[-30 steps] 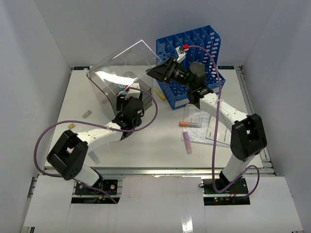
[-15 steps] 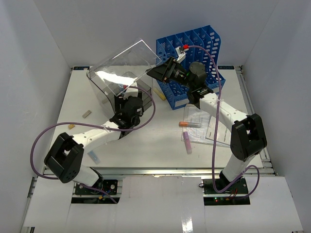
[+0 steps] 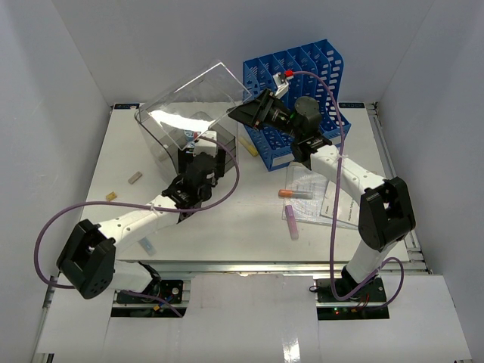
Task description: Organize the desk
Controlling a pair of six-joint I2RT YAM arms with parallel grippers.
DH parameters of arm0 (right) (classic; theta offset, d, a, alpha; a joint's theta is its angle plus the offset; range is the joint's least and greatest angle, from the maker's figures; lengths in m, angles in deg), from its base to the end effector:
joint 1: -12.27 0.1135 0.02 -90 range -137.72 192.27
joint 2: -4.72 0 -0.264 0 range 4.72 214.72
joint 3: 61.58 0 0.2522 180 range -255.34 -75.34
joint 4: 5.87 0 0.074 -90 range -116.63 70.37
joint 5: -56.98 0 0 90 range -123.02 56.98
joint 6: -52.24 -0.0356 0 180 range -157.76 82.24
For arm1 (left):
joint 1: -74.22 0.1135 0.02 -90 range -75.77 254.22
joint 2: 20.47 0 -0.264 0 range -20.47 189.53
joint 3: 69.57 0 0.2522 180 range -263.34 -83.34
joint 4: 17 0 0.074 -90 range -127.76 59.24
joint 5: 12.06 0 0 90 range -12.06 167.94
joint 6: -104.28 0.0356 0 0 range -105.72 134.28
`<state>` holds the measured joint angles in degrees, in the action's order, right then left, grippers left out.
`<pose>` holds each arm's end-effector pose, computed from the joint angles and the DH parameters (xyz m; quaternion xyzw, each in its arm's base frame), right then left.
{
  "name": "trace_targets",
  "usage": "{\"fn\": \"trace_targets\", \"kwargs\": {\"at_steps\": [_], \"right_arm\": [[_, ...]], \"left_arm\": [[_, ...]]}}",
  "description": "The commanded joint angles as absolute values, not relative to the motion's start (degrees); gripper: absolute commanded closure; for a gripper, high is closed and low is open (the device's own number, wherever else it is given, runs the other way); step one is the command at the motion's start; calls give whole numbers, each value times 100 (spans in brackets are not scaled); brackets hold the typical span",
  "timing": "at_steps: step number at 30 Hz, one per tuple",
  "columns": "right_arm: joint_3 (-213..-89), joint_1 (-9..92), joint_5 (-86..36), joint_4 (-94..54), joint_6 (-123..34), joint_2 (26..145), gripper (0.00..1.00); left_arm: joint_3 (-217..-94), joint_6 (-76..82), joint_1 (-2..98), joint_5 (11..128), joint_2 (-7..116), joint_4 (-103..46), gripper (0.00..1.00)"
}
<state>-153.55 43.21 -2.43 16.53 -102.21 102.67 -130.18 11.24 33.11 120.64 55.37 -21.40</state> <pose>0.3404 0.2252 0.3783 -0.0358 0.6140 0.6776 0.4031 0.2367 -0.1745 0.2696 0.0500 0.7880 0.0740 0.6092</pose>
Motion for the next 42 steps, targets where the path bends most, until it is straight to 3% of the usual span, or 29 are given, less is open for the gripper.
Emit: {"fn": "trace_targets", "kwargs": {"at_steps": [1, 11, 19, 22, 26, 30, 35, 42], "right_arm": [[-15417, 4354, -303, 1992, -10165, 9984, 56], [-15426, 4356, -305, 1992, -10139, 10016, 56], [-15372, 4355, -296, 1992, -10040, 9981, 55], [-15354, 4356, -285, 1992, -9975, 9981, 55], [-15280, 4356, -207, 1990, -9701, 9981, 55], [-15070, 4336, -141, 1887, -9436, 9952, 43], [-14588, 4293, 14, 1306, -8701, 9800, 10], [-12988, 4099, 311, 624, -6521, 9122, 3]], "left_arm": [[-12655, 1507, 3245, 11663, 5188, -1988, 6], [-12132, 2476, 2941, 11442, 5046, -1238, 10], [-11591, 4141, 2329, 11046, 4607, -577, 8], [-11599, 4040, 2010, 11202, 4310, -840, 7], [-11898, 2424, 1623, 10953, 3546, -2058, 2], [-11968, 754, 1619, 10208, 2510, -2919, 2], [-11889, -961, 1621, 10082, 1261, -3835, 2], [-12153, -2433, 1622, 10313, 1159, -4809, 2]]}}
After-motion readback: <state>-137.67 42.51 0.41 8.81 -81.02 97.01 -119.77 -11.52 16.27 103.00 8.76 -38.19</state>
